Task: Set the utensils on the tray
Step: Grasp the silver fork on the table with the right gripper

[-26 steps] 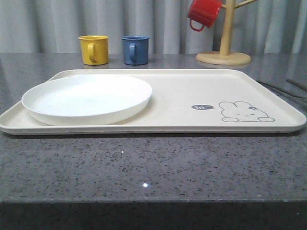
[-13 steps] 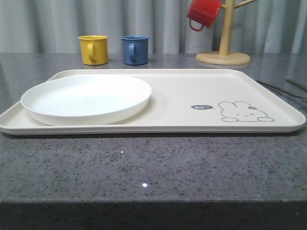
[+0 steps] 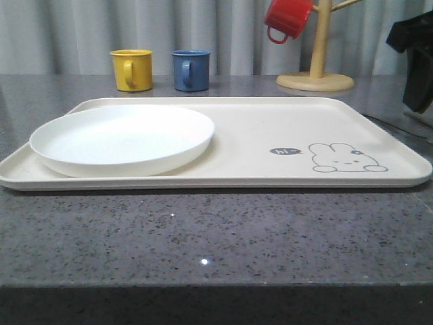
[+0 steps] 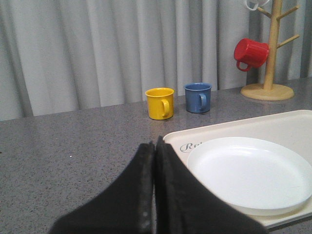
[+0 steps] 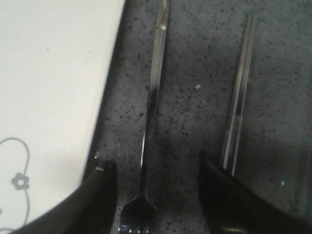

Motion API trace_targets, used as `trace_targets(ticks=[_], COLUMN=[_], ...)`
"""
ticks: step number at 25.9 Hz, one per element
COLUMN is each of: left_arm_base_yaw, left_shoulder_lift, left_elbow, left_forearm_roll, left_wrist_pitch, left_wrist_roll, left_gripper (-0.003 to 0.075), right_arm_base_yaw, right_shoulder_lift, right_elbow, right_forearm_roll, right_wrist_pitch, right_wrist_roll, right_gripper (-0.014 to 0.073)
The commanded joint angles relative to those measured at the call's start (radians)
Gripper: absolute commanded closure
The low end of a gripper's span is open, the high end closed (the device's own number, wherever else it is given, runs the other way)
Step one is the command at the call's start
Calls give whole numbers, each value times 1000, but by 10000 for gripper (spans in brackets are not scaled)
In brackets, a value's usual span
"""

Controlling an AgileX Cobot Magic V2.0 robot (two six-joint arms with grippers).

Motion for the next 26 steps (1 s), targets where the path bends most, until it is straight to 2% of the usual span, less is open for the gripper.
trace_targets(ticks=[1,9,13,19,26], left_arm_base_yaw=[1,1,1,1,1], left_shoulder_lift=[9,9,9,9,9], left_elbow=[-24,-24,-24,-24,-24], left_forearm_roll=[-12,-12,-12,-12,-12], left_wrist_pitch=[-80,-80,-80,-80,-80], left_wrist_roll=[-10,-10,-10,-10,-10], left_gripper=[738,738,738,738,738], right_arm_base_yaw=[0,0,0,0,0], right_shoulder_lift=[14,81,99,102,102], right_elbow=[-48,-52,-52,-52,-52], right_forearm_roll=[-13,-5,-5,-2,-2], right_wrist_pitch=[-27,-37,-37,-22,-1], right_wrist_roll=[-12,-12,-12,-12,-12], right_gripper=[193,209,325,417,608])
